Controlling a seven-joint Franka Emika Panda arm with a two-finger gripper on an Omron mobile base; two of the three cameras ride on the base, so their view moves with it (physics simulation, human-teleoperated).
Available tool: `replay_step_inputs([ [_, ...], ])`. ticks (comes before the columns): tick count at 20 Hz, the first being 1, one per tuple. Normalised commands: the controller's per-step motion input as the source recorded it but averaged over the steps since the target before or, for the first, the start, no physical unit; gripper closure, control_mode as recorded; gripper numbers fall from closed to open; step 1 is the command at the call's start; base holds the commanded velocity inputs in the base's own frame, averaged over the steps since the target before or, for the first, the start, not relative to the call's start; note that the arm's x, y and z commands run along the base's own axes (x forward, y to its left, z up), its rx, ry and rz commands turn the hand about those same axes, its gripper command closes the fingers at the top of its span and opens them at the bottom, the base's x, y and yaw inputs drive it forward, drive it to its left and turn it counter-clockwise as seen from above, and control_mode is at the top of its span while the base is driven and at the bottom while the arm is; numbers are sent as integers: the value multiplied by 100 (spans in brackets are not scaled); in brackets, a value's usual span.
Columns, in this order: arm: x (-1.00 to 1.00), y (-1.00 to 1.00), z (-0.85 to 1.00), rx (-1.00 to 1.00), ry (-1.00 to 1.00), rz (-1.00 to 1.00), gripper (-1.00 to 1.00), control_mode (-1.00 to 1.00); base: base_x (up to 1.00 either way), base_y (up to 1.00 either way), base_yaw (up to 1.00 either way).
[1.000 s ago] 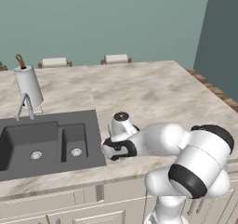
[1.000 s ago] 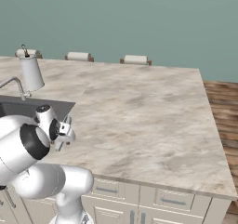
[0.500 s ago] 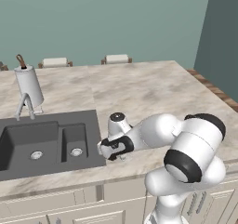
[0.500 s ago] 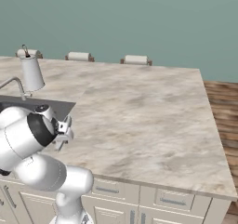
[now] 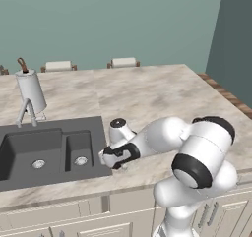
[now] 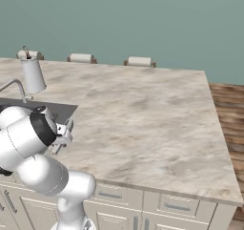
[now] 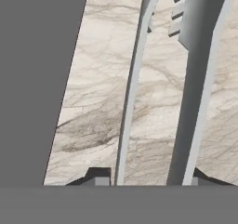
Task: Pick up the tongs from the counter and place them near the plate next to the oven.
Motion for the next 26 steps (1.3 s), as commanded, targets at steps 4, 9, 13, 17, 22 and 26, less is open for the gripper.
replay_step_inputs([
  [4,-50,-41,7,11,0,-21,100,-100,0,0,0],
  [9,-38,-32,57,3,0,-37,100,-100,0,0,0],
  [13,-42,-28,89,-2,0,-42,100,-100,0,0,0],
  [17,-62,-58,86,-2,0,-33,100,-100,0,0,0],
  [22,-74,-88,63,0,-5,-23,100,-100,0,0,0],
  [26,-50,-90,51,0,-8,-14,100,-100,0,0,0],
])
